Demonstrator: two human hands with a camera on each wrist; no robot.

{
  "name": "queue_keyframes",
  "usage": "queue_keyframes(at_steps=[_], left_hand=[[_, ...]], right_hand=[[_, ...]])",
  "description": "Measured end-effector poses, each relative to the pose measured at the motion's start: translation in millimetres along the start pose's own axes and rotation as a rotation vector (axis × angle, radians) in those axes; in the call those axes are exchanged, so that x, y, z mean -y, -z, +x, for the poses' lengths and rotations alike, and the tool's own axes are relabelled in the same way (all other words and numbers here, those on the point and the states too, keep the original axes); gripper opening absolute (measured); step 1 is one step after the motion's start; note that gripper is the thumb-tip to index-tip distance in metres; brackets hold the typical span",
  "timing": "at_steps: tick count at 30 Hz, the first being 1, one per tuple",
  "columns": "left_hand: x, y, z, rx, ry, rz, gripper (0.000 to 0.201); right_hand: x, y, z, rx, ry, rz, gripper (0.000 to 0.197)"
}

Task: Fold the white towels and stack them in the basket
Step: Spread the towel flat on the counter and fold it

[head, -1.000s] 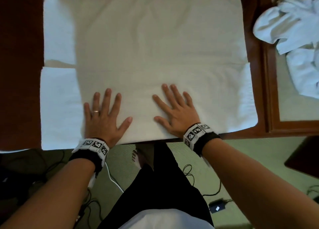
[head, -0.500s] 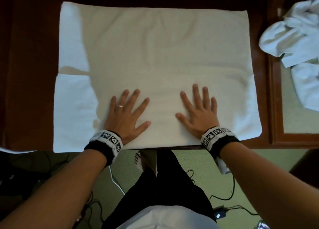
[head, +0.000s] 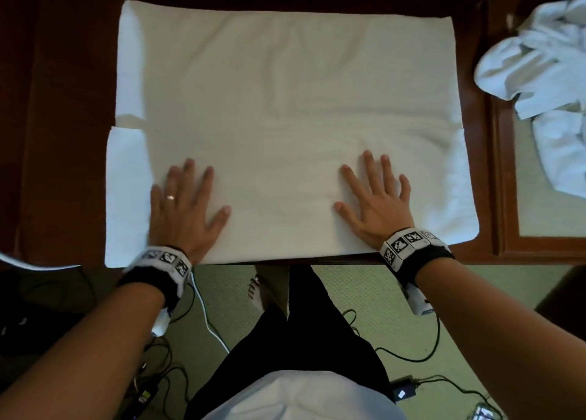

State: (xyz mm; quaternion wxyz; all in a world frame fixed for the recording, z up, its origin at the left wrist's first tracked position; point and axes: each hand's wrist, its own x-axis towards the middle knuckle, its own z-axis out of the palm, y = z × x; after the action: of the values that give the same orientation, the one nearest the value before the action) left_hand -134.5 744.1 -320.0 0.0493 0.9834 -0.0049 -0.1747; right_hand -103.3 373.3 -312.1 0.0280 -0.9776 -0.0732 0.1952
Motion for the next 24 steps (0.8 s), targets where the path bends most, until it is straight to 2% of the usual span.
queue_keyframes(at_steps=[4, 7, 9, 12, 15, 18, 21, 24], left_hand=[[5.4, -26.9, -26.7, 0.013, -0.005, -0.009, 0.081], [-1.9, -20.2, -19.7, 0.002, 0.013, -0.019, 0.084], [-5.8, -14.4, -18.7, 0.002, 0.011, -0.025, 0.084], [-0.8, -7.2, -29.5, 0.034, -0.031, 0.035, 0.083], [2.9, 5.8, -36.4, 0.066, -0.003, 0.058, 0.079], [-4.7, 31.6, -31.7, 0.070, 0.009, 0.070, 0.070], [-11.1, 62.5, -11.5, 0.131, 0.050, 0.058, 0.057], [-12.1, 96.7, 21.9, 0.127, 0.076, -0.052, 0.052]], right_hand=[[-68.5, -10.5, -38.6, 0.025, -0.344, 0.145, 0.072], [-70.7, -7.5, -38.1, -0.027, -0.421, 0.165, 0.073], [-47.3, -4.9, -31.1, -0.078, -0.358, 0.152, 0.075], [-15.5, -8.0, -38.5, 0.022, -0.170, 0.102, 0.071], [-4.6, -5.0, -54.1, 0.098, -0.197, 0.082, 0.071], [0.4, 14.3, -54.9, 0.070, -0.204, 0.044, 0.062], [-1.3, 45.0, -36.7, 0.024, -0.194, 0.086, 0.054], [-2.3, 73.7, -6.3, -0.009, -0.153, 0.131, 0.052]])
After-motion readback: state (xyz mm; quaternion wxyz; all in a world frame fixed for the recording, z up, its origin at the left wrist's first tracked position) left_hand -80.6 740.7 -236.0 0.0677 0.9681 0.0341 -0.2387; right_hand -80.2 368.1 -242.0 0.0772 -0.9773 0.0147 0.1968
